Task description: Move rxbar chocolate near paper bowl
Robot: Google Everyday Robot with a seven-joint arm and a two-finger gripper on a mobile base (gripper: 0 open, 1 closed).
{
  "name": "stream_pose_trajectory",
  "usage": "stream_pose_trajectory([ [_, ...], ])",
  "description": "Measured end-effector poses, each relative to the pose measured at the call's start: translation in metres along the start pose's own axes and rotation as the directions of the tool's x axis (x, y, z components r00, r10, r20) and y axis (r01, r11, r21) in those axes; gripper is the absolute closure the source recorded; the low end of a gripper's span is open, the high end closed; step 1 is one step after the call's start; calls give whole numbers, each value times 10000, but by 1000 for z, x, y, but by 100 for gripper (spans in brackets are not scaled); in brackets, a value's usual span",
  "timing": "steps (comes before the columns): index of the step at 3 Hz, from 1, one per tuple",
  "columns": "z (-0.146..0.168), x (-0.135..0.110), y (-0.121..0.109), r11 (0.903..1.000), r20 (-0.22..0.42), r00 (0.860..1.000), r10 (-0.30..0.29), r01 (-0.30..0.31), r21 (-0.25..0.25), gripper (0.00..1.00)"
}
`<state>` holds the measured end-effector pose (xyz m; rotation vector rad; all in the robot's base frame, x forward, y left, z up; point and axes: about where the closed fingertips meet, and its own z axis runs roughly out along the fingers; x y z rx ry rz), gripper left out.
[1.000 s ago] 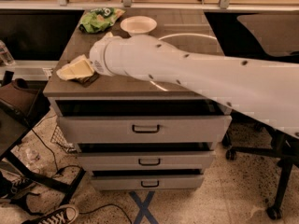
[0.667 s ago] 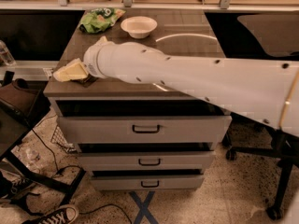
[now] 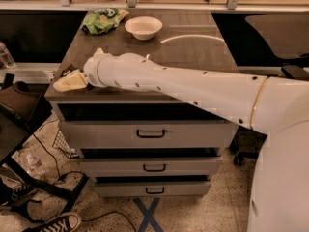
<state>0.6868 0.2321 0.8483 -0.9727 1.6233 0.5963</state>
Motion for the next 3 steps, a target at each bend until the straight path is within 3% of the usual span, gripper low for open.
stream_pose_trajectory([
  [1,7,22,3,9981,-57,9999,103,-107,-615,26],
  [3,7,19,3,9980,-58,9999,104,-108,-618,71],
])
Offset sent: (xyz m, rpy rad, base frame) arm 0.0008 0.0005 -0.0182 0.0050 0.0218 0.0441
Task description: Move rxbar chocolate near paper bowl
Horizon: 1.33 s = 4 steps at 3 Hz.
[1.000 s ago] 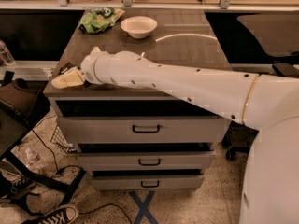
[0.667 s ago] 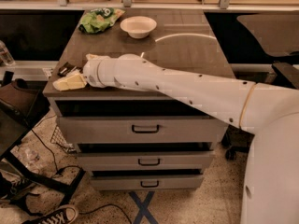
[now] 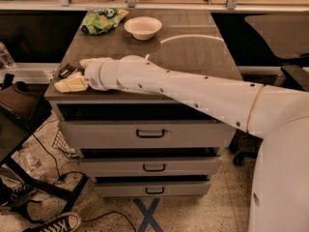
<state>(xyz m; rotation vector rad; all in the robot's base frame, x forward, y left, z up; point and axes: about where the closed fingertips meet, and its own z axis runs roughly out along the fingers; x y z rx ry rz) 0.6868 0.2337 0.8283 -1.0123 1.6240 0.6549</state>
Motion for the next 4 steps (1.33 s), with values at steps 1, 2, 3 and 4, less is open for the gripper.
stream_pose_trajectory([
  [1,0,0,0,10000,0,10000,0,0,-1,95],
  [2,-1,-3,0,10000,0,10000,-1,1,-5,100],
  [3,-1,-3,0,10000,1,10000,0,0,-6,100],
  [4,-1,-3,0,10000,1,10000,-1,1,-7,100],
])
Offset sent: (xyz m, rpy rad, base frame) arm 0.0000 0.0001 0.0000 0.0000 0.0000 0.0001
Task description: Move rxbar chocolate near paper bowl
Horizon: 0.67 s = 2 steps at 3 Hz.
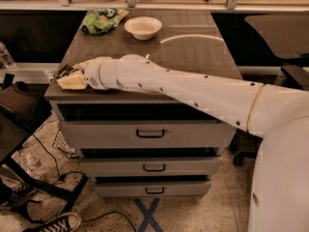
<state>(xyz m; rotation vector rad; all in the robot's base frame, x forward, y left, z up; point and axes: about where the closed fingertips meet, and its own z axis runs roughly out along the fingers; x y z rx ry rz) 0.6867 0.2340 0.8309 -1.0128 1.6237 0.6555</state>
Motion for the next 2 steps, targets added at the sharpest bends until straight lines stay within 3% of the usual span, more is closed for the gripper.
stream_pose_trajectory([
  [2,0,0,0,10000,0,10000,-1,1,0,100],
])
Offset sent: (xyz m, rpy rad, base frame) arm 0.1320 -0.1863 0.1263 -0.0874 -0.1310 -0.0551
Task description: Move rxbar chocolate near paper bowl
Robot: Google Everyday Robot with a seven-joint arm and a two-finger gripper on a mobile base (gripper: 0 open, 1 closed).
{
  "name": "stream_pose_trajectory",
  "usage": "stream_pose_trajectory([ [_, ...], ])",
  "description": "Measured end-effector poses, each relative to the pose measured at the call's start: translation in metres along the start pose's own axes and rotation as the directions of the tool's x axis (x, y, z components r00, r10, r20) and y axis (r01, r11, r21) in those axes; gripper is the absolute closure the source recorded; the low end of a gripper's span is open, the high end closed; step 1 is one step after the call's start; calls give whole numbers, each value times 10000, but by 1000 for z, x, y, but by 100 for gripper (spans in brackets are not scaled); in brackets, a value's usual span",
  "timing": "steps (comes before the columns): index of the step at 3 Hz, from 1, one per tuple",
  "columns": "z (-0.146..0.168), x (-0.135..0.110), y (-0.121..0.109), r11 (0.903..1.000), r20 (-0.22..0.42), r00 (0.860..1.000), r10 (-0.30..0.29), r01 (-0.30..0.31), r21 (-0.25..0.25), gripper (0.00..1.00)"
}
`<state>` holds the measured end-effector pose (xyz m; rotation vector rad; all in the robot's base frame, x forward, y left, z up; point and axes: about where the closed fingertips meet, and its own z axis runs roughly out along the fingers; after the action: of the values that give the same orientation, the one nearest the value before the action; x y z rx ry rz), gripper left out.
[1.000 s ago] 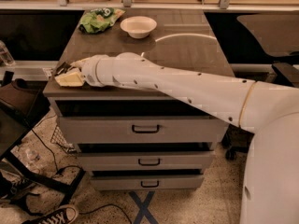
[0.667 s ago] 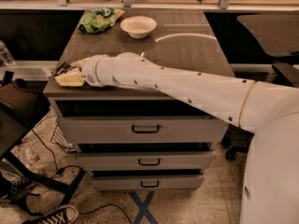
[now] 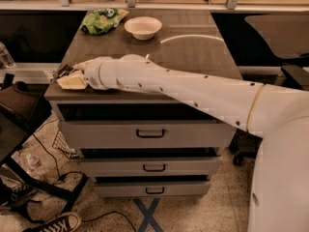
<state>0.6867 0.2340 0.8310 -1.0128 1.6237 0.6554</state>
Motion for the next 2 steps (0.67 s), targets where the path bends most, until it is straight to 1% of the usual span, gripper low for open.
stream_pose_trajectory([
  [2,0,0,0,10000,0,10000,-1,1,1,100],
])
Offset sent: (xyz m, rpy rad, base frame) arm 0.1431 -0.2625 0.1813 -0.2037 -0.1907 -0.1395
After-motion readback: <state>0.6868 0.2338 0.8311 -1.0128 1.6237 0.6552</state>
